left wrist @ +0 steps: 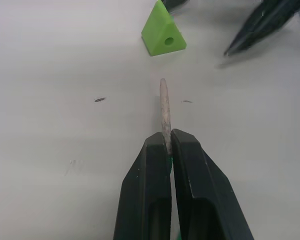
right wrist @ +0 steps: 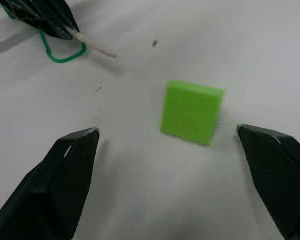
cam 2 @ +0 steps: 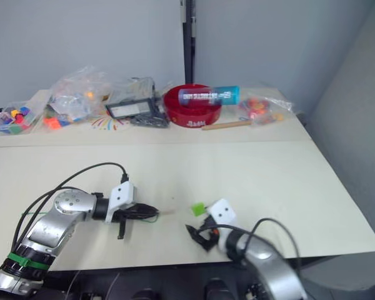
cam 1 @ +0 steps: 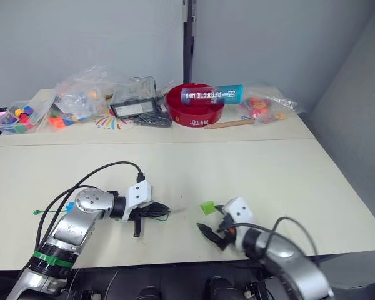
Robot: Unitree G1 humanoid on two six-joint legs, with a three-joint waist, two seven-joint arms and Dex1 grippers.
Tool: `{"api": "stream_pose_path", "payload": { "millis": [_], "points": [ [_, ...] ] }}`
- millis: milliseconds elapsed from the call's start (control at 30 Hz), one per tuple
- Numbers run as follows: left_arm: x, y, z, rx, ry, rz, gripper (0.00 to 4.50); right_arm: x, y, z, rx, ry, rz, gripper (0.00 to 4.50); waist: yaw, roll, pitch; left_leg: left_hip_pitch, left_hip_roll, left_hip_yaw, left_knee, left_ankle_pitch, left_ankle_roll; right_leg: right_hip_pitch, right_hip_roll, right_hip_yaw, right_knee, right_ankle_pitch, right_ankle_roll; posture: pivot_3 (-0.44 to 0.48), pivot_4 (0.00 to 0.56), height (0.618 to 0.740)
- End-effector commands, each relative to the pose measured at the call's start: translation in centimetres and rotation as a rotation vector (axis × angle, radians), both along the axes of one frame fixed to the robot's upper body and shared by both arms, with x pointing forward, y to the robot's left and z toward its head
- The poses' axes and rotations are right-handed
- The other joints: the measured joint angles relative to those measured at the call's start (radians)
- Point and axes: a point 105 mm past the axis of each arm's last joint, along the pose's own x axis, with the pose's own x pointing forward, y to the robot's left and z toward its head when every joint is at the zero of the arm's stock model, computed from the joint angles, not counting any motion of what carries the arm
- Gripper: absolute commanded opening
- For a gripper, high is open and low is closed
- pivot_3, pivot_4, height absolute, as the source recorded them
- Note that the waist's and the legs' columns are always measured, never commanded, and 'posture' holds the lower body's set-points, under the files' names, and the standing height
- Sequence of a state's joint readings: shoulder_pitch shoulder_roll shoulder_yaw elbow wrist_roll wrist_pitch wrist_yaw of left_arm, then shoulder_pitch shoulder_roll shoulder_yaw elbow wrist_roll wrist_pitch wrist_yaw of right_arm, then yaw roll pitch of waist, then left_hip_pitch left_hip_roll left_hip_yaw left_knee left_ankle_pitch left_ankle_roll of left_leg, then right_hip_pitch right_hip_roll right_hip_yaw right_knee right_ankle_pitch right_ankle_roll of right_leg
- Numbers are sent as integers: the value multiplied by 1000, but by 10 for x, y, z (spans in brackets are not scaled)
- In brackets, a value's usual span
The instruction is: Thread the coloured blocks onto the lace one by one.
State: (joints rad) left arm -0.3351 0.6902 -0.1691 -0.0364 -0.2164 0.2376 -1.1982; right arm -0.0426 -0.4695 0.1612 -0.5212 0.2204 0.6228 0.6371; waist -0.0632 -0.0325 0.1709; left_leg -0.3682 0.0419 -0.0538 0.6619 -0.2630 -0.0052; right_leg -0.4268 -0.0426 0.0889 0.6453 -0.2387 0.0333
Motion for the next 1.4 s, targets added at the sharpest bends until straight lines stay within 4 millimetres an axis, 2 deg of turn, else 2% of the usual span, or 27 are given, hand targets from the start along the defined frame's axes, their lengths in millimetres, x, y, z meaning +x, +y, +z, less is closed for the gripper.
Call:
{"api": "stream_pose_path", "payload": {
  "millis": [33, 167, 267, 400, 500, 600, 633, 833, 1033, 1133, 1267, 1400],
  "points": [
    [2, -3, 8, -9, -28, -17, 0, 5, -7, 21, -22, -70, 199, 4471, -3, 0, 0, 0, 0, 0, 0, 0, 0, 0, 0, 0, 0, 0, 0, 0, 150, 731],
    [3, -1, 7, -8, -24, -19, 0, 20, -8, 30, -123, -112, 436, 4471, -6, 0, 1, 1, 0, 1, 0, 0, 0, 0, 1, 0, 0, 0, 0, 0, 150, 731],
    [0, -1, 6, -7, -17, -29, 0, 30, -3, 29, -203, -117, 595, 4471, -6, 0, 1, 1, 0, 0, 0, 0, 0, 1, 0, 0, 0, 0, 0, 0, 150, 731],
    [-7, -4, 9, -10, -15, -46, 0, 47, -2, 18, -283, -117, 698, 4471, -3, 0, 1, 0, 0, 0, 0, 0, 0, 1, 0, 0, 0, 0, 0, 0, 150, 731],
    [-10, -7, 12, -14, -17, -49, 0, 51, -2, 12, -290, -98, 738, 4471, 4, 1, 1, 0, 0, 0, 0, 0, 0, 1, -1, 0, 0, 0, 0, 0, 150, 731],
    [-13, -10, 15, -19, -20, -52, 0, 53, -1, 6, -285, -82, 757, 3731, 8, 1, 1, 0, 0, 0, 0, 0, 0, 1, -1, 0, 0, 1, 0, 0, 150, 731],
    [-14, -11, 16, -22, -19, -52, 0, 54, -1, 4, -288, -80, 760, 3300, 8, 1, 1, 0, 0, 0, 0, 0, 0, 1, -1, 0, 0, 1, 0, 0, 150, 731],
    [-17, -15, 19, -18, -17, -53, 0, 55, 1, -6, -255, -42, 749, 1379, 8, 1, 1, 1, 0, 0, 0, 0, 0, 1, -1, 0, 1, 1, 0, 0, 150, 731],
    [-17, -20, 19, -4, -31, -64, 0, 55, 10, -4, -211, -29, 642, 1357, 3, 1, 1, 1, 0, 0, 0, 0, 0, 1, -1, 0, 2, 1, 0, 0, 150, 731],
    [-9, -23, 18, 20, -64, -40, 0, 48, 16, -11, -203, -8, 588, 1357, 0, 1, 1, 1, 0, 0, 0, 0, 0, 1, -1, 0, 2, 1, 0, 0, 150, 731],
    [-6, -24, 13, 64, -65, -41, 0, 39, 15, -22, -244, 11, 568, 1357, -3, 1, 1, 2, 0, 0, 0, 0, 0, 1, 0, 0, 2, 1, 0, 0, 150, 731],
    [-3, -26, 11, 102, -77, -48, 0, 39, 12, -25, -300, 13, 569, 1357, -2, 1, 1, 2, 0, 0, 0, 0, 0, 1, 0, 0, 2, 1, 0, 0, 150, 731]
  ]
}}
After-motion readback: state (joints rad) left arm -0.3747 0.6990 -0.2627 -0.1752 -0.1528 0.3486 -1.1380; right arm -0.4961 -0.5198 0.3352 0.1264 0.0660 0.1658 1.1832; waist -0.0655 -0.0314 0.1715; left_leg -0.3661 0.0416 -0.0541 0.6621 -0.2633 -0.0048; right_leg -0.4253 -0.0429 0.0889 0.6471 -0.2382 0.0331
